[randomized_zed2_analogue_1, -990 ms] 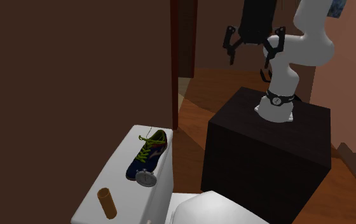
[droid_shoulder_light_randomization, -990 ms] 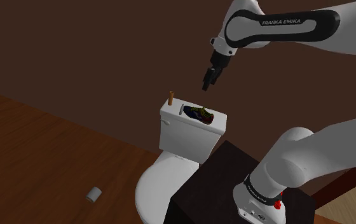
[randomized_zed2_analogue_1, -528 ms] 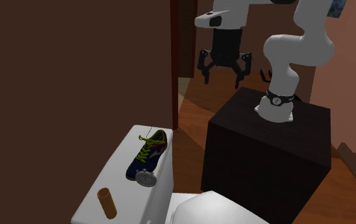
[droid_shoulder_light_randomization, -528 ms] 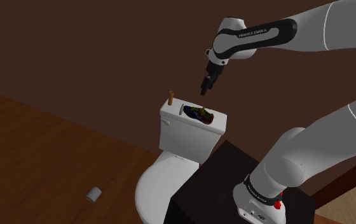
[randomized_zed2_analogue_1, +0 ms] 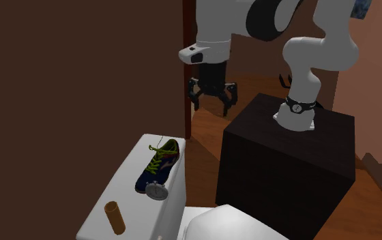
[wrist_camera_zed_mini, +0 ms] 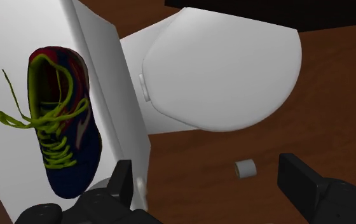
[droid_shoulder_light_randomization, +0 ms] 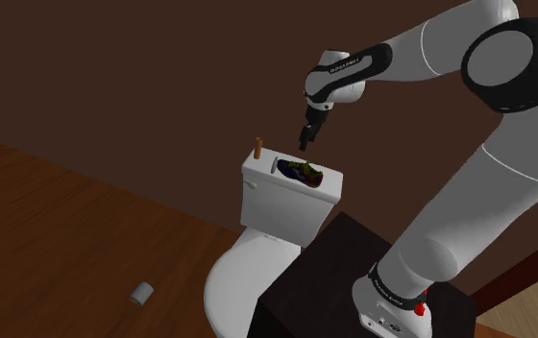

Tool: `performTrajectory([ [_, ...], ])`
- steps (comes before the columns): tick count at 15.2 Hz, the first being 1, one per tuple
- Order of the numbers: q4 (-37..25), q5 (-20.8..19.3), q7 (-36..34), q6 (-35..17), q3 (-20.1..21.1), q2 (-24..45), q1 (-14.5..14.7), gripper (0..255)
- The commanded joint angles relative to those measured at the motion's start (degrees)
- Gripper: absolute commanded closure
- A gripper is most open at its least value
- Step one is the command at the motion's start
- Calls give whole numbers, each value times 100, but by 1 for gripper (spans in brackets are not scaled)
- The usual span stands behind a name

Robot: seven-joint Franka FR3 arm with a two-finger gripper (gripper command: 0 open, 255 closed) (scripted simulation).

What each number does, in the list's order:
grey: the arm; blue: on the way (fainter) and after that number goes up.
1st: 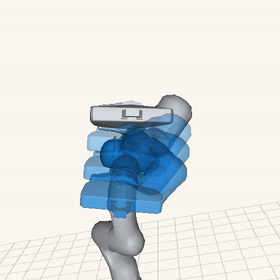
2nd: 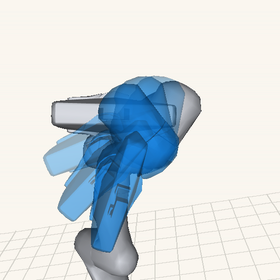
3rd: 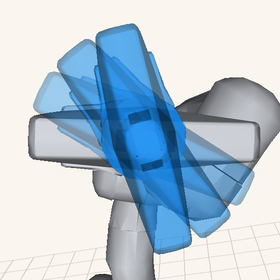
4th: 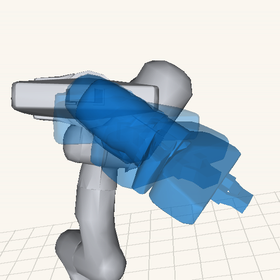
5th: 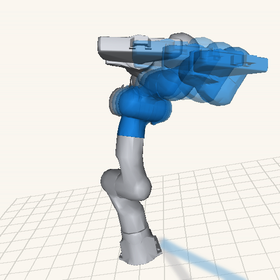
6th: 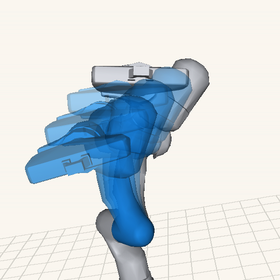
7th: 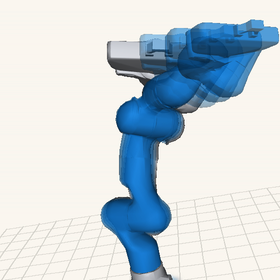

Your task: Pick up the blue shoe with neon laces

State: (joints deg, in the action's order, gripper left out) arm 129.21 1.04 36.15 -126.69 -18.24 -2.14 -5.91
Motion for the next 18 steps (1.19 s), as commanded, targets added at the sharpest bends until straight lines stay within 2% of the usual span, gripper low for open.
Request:
performTrajectory([
  [1,-227,107,268,-128,-90,428,-71,0],
  [10,-1626,681,1197,-436,-108,2454,-559,0],
  [18,-3399,925,1666,-291,55,4276,-1154,0],
])
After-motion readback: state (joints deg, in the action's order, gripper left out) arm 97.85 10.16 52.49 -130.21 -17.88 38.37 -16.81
